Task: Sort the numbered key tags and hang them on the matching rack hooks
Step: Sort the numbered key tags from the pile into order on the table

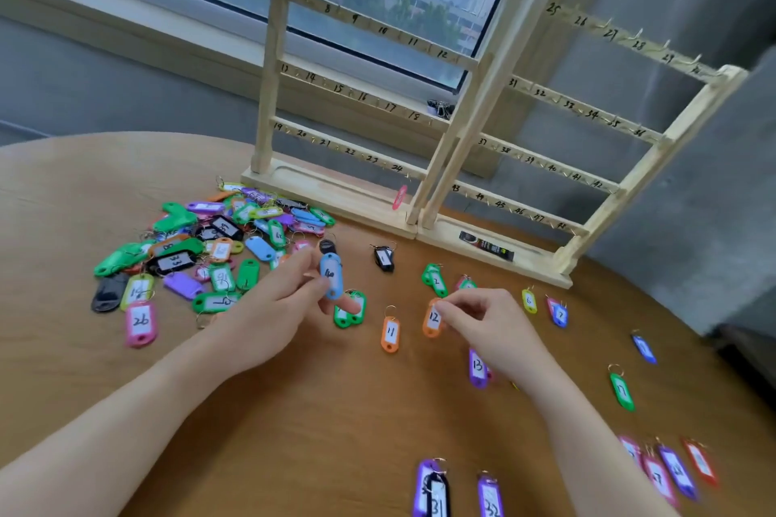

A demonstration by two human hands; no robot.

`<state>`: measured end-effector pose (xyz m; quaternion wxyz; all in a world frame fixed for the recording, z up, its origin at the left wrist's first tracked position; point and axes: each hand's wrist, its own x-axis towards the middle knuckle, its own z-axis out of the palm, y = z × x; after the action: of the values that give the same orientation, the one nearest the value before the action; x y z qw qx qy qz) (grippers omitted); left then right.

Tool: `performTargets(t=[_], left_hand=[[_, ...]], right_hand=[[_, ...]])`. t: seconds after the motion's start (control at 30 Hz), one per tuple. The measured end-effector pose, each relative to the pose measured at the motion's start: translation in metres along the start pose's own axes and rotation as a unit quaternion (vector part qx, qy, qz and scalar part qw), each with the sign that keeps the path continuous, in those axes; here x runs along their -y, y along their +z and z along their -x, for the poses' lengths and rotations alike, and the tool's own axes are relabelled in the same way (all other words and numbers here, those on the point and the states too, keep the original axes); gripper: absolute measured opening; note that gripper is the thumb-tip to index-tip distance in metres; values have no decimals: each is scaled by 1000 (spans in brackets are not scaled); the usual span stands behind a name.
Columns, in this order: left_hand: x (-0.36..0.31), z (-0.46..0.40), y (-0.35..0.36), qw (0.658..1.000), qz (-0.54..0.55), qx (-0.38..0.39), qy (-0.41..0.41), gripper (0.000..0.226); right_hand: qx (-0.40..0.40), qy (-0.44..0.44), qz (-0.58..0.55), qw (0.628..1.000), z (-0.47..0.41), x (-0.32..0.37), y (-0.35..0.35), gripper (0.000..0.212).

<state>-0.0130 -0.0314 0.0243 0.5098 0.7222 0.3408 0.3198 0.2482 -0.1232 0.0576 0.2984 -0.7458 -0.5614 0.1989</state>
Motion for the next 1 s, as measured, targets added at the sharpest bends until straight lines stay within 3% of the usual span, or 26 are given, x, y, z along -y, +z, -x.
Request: performTargets(t=[0.23,0.37,0.67,1.0], left_hand=[[10,-2,0,996,-66,-16,57,34],[8,-3,4,992,-108,-11,61,26],[-4,6,19,984,-164,40,49,13],[-16,20,20,953,-200,227,9,5]], right_hand=[[-7,0,55,998,3,-14,13,22],[-6,-1,112,994,4,-16,22,22],[-88,-59,236,966,8,-16,31,25],[-159,-85,212,961,15,-18,32,26]])
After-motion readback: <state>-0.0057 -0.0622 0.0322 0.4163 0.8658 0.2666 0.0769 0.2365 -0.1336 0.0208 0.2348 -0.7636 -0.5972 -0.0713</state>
